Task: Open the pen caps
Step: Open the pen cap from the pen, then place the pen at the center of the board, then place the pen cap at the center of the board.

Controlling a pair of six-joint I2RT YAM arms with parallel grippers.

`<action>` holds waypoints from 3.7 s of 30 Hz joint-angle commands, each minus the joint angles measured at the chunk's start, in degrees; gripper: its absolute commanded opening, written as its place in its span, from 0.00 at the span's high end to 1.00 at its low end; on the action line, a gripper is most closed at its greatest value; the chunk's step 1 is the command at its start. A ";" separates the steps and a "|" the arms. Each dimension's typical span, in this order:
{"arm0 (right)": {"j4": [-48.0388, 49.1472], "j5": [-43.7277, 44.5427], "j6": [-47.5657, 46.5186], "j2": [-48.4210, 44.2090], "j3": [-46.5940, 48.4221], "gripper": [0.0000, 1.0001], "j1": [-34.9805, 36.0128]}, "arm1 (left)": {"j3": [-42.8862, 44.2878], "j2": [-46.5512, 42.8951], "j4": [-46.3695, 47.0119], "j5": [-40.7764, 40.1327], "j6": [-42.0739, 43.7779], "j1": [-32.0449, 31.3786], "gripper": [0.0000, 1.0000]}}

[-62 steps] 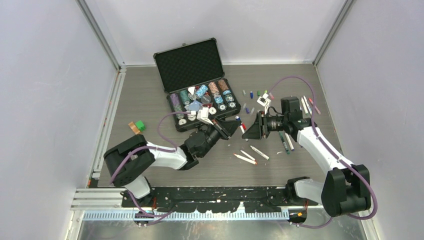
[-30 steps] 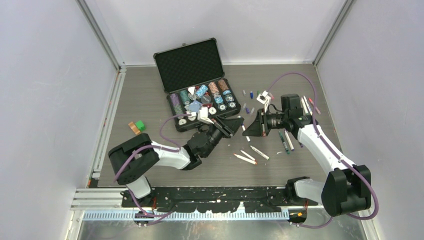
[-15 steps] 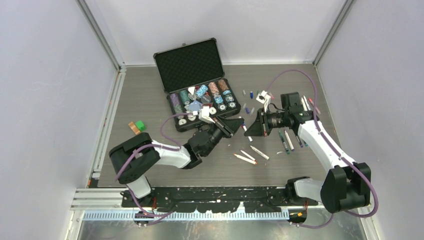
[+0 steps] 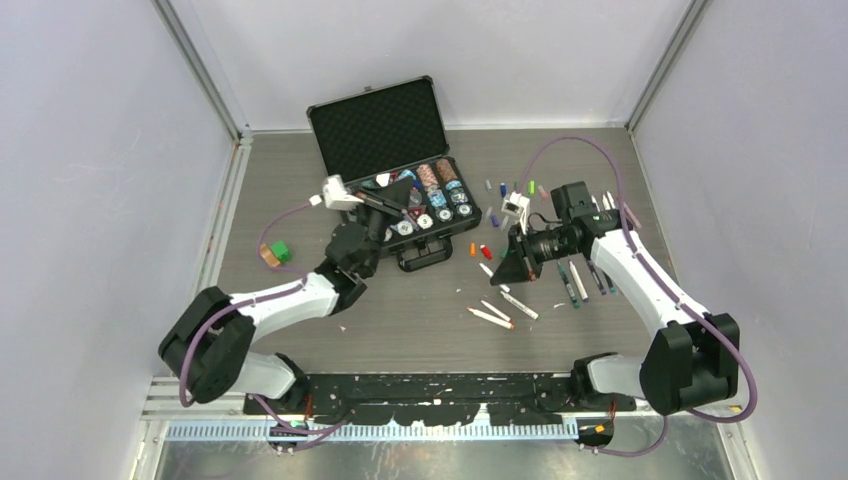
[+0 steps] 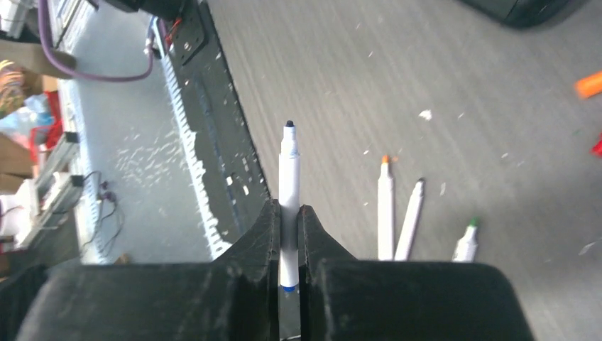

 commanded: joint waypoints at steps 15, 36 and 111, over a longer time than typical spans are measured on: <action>-4.12 37.34 -8.75 3.09 -4.98 0.92 -6.78 | 1.96 -7.46 -28.63 12.91 -6.39 1.51 1.00; 1.65 40.09 -4.66 15.99 -4.53 0.70 -3.45 | -0.22 0.19 -21.86 25.34 -4.05 -5.00 1.00; 0.33 25.38 -3.02 -16.41 -6.17 0.63 -29.59 | 51.71 30.82 -59.99 21.33 17.43 -12.76 0.62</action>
